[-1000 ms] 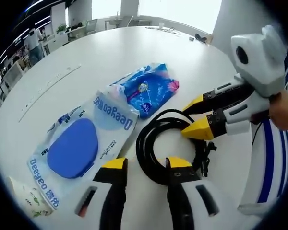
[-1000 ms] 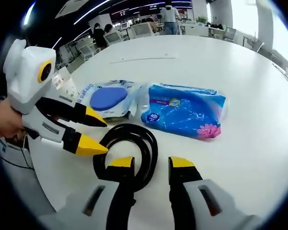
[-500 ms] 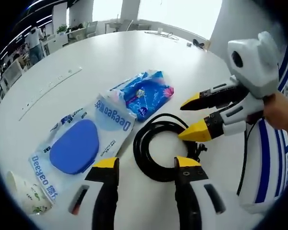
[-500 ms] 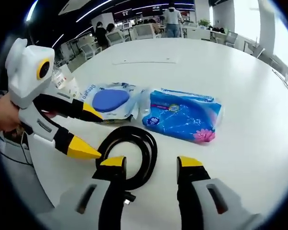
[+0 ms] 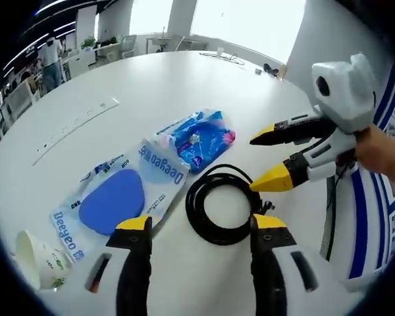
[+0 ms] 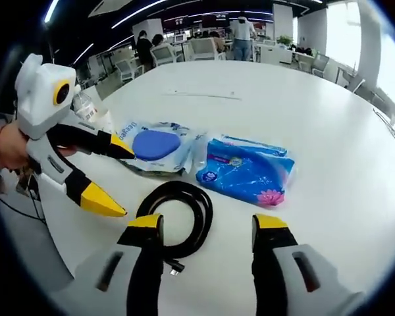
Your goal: Arrange the tabletop items into an orderly group along one side of the table until the central work area is clear of visible clutter.
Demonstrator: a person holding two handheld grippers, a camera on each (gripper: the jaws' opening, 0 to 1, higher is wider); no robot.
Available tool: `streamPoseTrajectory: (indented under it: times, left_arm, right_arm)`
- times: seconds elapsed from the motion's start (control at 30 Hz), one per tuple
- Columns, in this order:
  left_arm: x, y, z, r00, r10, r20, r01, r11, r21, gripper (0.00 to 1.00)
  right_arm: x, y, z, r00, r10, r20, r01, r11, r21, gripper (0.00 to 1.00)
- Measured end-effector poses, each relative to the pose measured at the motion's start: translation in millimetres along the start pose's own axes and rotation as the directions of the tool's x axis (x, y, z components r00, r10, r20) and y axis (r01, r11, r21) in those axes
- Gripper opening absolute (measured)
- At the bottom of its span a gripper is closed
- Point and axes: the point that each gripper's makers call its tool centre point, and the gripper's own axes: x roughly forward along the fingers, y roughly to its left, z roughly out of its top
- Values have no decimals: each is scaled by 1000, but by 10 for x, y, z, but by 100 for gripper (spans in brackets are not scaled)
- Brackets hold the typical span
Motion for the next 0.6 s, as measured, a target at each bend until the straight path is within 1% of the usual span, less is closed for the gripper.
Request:
streamPoseTrajectory:
  times: [0.33, 0.43, 0.53, 0.6]
  left_arm:
    - [-207, -2, 117, 998, -14, 67, 14, 1000, 7, 72]
    - [-293, 24, 137, 996, -16, 91, 16, 1000, 1, 77]
    - [-379, 62, 138, 995, -9, 99, 9, 1000, 4, 78]
    - [-438, 71, 154, 993, -14, 115, 14, 1000, 0, 81]
  right_arm:
    - [-168, -39, 91, 1000, -4, 26, 5, 999, -34, 58]
    - [-226, -32, 109, 999, 3, 36, -1, 999, -32, 60]
    - [-283, -32, 120, 999, 0, 41, 1, 999, -41, 62]
    - [-306, -39, 134, 999, 5, 51, -3, 999, -37, 63]
